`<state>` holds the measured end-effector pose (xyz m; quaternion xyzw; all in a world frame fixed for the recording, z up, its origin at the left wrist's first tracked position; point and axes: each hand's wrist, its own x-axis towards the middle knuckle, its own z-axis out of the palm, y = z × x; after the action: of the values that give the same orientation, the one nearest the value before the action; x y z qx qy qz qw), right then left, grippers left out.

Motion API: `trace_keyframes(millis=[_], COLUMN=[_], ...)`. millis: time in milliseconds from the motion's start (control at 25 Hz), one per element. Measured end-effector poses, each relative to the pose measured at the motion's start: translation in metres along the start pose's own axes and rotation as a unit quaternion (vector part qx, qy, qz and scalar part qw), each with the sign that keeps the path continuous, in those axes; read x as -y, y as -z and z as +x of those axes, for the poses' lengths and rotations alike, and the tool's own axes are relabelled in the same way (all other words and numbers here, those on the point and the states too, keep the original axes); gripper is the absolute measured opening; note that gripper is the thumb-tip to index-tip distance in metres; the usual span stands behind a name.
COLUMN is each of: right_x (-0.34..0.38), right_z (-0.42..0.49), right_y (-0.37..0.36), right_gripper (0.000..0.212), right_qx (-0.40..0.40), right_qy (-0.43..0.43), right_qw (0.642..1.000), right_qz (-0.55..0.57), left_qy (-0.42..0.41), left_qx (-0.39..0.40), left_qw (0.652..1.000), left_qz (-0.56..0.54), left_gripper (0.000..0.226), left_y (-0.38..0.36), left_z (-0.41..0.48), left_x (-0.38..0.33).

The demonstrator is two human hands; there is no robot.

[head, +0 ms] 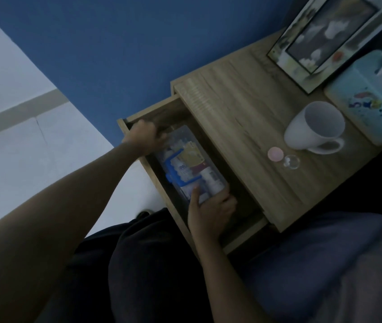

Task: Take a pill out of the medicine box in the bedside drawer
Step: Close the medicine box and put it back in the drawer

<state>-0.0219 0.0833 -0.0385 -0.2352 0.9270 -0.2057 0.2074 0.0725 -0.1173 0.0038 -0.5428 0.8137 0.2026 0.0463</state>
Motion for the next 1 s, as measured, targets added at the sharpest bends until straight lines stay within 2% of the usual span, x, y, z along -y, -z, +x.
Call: trace_keyframes(millis=[80,160,200,280,360,400,520,680,1000], right_x=[0.004,0.012,0.018,0.028,0.027,0.024,0.017,0.015,0.012], right_z=[-0.006,0.001,0.013,0.044,0.068,0.076,0.082,0.079,0.079], right_y=[0.010,0.022,0.028,0.037,0.046,0.048,0.048,0.043,0.037], right_gripper=[0.071,0.065,0.067,0.076,0.082,0.084,0.090,0.092,0.096], right_qx=[-0.021,-0.036,-0.025,0.023,0.065,0.089,0.114,0.081,0.068], right_qy=[0.104,0.221,0.251,0.277,0.308,0.315,0.325,0.324,0.327], right_qw=[0.994,0.974,0.966,0.957,0.940,0.933,0.925,0.926,0.931], right_qz=[-0.031,-0.039,-0.046,-0.084,-0.134,-0.149,-0.159,-0.178,-0.145], left_qy=[0.044,0.147,0.221,0.354,0.408,0.412,0.393,0.341,0.263], left_qx=[-0.137,-0.245,-0.243,-0.159,-0.093,-0.086,-0.079,-0.071,-0.037], left_qw=[0.986,0.946,0.923,0.872,0.821,0.809,0.811,0.808,0.794], left_qz=[-0.090,-0.151,-0.200,-0.299,-0.388,-0.410,-0.426,-0.476,-0.547], left_gripper=[0.038,0.041,0.041,0.047,0.061,0.067,0.078,0.074,0.066], left_y=[-0.001,-0.006,-0.007,-0.009,-0.008,-0.005,-0.005,-0.011,-0.018], left_z=[-0.009,-0.025,-0.028,-0.027,-0.025,-0.023,-0.009,0.007,0.055], left_x=[0.005,0.010,0.012,0.011,0.006,0.003,0.001,-0.011,-0.049])
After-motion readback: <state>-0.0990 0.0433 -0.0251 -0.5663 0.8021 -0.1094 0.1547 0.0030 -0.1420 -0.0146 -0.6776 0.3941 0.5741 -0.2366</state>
